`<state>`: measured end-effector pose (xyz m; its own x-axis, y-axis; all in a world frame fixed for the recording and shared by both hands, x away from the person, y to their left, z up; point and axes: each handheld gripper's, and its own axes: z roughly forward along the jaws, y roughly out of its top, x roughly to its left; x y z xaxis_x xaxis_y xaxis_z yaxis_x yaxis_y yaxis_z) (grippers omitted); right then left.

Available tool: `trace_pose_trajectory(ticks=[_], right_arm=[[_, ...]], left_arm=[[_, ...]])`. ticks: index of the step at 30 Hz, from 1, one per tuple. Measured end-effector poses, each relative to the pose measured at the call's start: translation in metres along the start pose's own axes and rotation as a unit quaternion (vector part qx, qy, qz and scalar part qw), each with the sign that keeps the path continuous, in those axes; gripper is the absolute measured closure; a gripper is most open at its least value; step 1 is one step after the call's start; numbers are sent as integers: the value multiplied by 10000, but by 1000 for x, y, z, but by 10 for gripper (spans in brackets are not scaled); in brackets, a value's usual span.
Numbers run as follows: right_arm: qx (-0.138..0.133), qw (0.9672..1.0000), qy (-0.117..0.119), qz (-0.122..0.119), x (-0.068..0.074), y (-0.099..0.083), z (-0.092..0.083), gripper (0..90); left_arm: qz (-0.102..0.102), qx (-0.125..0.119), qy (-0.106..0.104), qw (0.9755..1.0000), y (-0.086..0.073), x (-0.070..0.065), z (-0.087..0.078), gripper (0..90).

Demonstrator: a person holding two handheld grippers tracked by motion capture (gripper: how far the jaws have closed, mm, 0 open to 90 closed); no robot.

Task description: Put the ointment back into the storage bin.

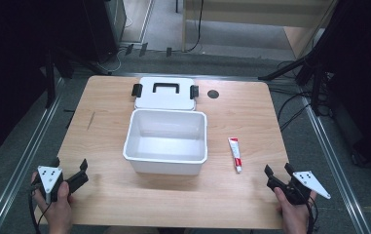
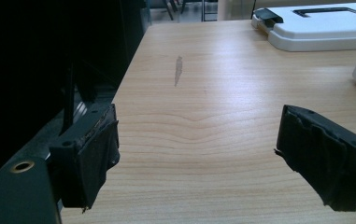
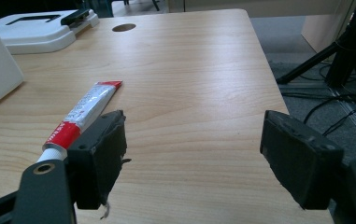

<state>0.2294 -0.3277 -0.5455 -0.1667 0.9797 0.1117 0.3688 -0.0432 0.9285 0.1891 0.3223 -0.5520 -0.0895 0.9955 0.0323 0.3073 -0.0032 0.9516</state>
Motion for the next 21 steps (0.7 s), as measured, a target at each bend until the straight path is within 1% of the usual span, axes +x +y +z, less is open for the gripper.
trace_pose_trajectory(ticks=[1,2,4,5,6,7,8,9,10,11,12,14,15,16,17,18,19,21], right_arm=[[24,10000,-40,7,0,0,0,225],[68,10000,-61,19,0,0,1,216],[147,9998,-165,-23,1,1,2,216],[235,9996,-168,-45,1,2,2,216],[487,9988,-89,51,1,3,3,216],[487,9988,-89,51,1,3,3,216],[590,9981,11,154,1,4,3,217],[677,9975,51,185,1,5,4,217],[771,9969,41,154,2,6,4,223],[920,9957,-13,72,4,8,4,233],[1010,9949,-77,3,6,10,5,234],[1212,9922,-172,-251,12,15,4,236],[1440,9885,-255,-384,17,21,4,247],[1440,9885,-255,-384,17,21,4,247],[1681,9844,-214,-479,23,28,6,247],[1681,9844,-214,-479,23,28,6,247],[1819,9817,-194,-525,26,33,7,247],[2136,9748,-142,-633,33,42,11,248]], left_arm=[[-51,-8,36,10000,0,1,-1,120],[-88,-30,44,9999,0,1,0,99],[-181,-45,-33,9998,-1,4,-1,72],[-268,-55,-56,9996,-1,6,-2,47],[-524,-39,55,9986,-1,10,-1,19],[-524,-39,55,9986,-1,10,-1,20],[-599,-23,88,9982,0,11,0,20],[-616,-6,81,9981,0,12,0,20],[-552,-6,70,9984,0,11,1,20],[-505,28,58,9987,0,10,1,19],[-433,81,66,9990,1,9,2,19],[-323,193,106,9992,2,6,4,20],[-271,183,142,9994,2,4,5,20],[-271,183,142,9994,2,4,5,20],[-252,183,161,9994,2,4,5,20],[-248,188,147,9994,2,4,5,20],[-250,207,132,9994,2,5,5,20],[-302,233,132,9992,2,5,6,20]])
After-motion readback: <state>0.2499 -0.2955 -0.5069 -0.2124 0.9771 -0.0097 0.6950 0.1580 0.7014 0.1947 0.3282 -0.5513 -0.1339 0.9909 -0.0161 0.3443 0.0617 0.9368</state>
